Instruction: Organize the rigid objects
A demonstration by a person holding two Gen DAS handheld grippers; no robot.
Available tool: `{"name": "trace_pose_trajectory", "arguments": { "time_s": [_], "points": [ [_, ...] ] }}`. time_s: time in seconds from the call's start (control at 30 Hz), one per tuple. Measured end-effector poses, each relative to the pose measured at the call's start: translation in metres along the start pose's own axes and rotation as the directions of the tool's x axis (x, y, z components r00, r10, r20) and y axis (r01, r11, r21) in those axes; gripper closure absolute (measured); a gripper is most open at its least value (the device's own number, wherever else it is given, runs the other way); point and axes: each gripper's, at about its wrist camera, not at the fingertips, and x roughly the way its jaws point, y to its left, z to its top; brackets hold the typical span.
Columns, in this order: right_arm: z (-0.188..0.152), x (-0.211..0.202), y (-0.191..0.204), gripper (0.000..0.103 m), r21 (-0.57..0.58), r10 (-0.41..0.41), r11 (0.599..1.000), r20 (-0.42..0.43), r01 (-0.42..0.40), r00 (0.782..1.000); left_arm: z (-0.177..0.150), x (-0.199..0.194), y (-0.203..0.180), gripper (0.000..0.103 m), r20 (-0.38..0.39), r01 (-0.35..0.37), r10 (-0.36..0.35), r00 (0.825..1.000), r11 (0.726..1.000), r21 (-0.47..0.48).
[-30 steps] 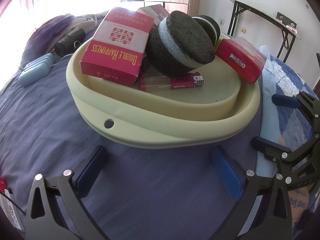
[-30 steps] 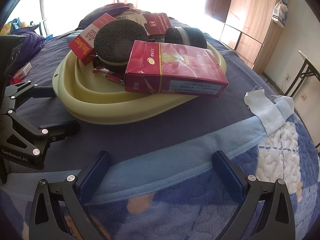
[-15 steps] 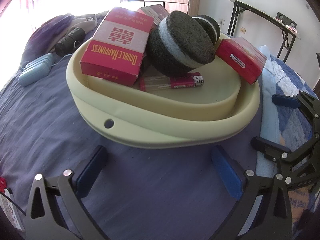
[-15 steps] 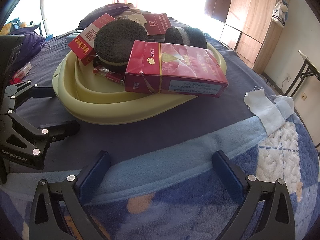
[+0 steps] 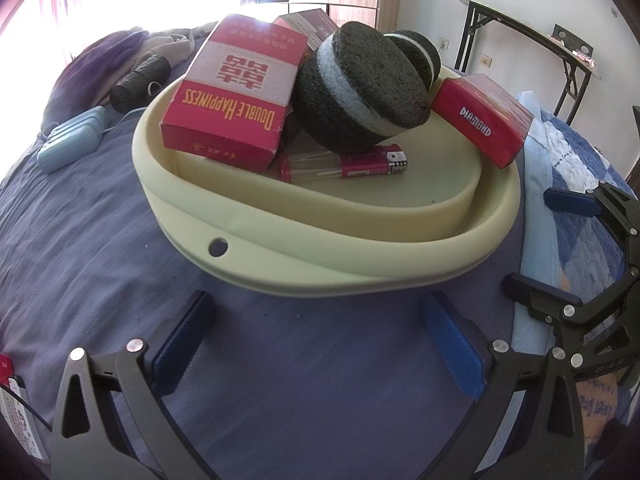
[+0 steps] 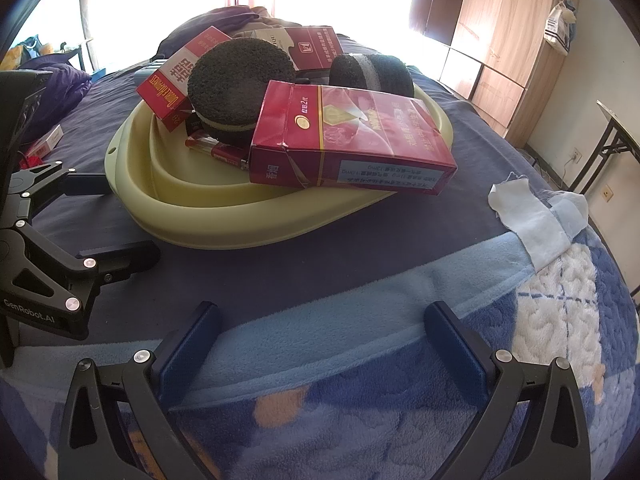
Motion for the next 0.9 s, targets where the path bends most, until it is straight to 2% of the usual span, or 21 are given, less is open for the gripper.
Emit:
{"name": "trace_pose_trajectory", "arguments": {
  "time_s": [0.9],
  "points": [
    [-0.0002, 0.001, -0.0004, 0.0, 0.002, 0.001, 1.0, 0.0, -0.001, 1.0, -0.0002, 0.0002, 0.0001, 0.0, 0.0, 0.0, 0.0, 1.0, 1.0, 0.0]
  ]
}}
